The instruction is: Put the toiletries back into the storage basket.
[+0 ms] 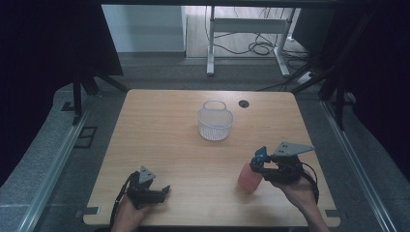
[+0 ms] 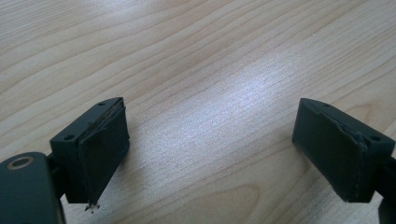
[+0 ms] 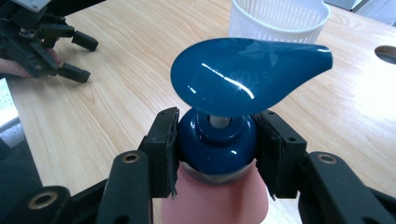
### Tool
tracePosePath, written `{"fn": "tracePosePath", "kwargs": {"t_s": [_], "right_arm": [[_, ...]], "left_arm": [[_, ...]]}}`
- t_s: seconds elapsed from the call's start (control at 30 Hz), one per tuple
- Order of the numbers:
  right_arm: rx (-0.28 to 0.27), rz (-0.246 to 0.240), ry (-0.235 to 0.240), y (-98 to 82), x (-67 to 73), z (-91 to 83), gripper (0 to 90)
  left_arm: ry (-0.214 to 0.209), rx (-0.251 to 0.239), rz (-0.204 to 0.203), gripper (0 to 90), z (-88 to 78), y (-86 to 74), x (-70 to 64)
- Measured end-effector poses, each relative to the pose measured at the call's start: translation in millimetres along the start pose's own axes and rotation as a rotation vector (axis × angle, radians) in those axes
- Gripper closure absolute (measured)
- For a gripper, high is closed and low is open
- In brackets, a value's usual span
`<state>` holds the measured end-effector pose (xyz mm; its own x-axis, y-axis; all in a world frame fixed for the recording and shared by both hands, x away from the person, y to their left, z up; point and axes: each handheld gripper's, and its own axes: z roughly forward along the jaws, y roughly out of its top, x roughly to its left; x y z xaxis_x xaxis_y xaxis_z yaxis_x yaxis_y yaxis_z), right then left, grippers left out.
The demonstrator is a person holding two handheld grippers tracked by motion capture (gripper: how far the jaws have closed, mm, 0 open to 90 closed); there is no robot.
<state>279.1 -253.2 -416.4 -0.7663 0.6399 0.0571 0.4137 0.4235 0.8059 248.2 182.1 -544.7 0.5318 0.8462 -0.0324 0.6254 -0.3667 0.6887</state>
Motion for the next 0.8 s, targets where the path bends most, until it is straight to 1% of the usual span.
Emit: {"fn": "tracePosePath", "kwargs": {"t_s": [0.33,0.5,0.8], "right_arm": [[-0.012,-0.009,0.003,16.8,-4.7,6.6,53.1],[-0.013,-0.024,0.003,27.3,-5.3,11.6,53.1],[-0.018,-0.017,0.02,38.3,-7.6,20.4,53.1]], "left_arm": [[0.0,0.0,0.0,10.5,0.0,0.0,0.0],[0.0,0.0,0.0,10.4,0.0,0.0,0.0],[0.0,0.0,0.0,10.4,0.1,0.0,0.0]]}}
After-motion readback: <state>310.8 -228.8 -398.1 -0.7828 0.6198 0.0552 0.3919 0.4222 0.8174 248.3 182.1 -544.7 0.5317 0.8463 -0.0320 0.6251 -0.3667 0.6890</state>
